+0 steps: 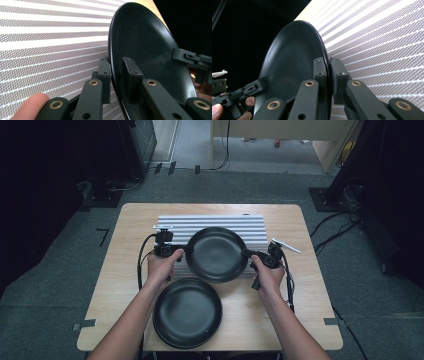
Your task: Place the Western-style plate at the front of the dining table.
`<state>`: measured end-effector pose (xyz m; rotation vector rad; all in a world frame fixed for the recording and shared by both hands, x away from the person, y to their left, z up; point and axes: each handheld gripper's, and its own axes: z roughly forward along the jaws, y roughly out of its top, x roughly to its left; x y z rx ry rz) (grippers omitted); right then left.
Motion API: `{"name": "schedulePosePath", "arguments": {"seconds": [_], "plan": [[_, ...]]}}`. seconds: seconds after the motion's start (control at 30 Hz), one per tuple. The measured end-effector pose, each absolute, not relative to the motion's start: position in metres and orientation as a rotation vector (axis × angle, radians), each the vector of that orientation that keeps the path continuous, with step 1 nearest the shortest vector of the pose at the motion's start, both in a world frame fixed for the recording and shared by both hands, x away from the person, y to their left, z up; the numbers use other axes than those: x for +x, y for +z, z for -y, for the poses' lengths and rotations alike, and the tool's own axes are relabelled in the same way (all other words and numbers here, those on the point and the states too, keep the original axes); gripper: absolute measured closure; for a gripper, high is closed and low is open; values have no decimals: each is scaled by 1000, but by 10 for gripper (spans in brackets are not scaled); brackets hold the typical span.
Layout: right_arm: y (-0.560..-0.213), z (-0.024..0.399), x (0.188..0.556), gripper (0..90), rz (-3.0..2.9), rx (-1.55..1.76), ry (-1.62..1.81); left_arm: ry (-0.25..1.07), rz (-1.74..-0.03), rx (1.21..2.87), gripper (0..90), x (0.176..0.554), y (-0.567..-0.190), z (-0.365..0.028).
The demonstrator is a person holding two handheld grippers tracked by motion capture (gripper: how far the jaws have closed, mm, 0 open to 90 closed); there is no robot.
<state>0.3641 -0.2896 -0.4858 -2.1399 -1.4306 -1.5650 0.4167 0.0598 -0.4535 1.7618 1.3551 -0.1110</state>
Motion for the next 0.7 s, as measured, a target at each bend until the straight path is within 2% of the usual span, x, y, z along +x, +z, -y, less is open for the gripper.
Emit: {"name": "schedulePosePath", "arguments": {"seconds": [0.3, 0.7], "plan": [[-491, 290, 389, 845, 1455, -2185, -1557, -127, -1411, 1732, 786, 446, -467, -55], [-508, 283, 413, 838, 1471, -2256, -1505, -148, -1497, 1746, 779, 466, -487, -52]]}}
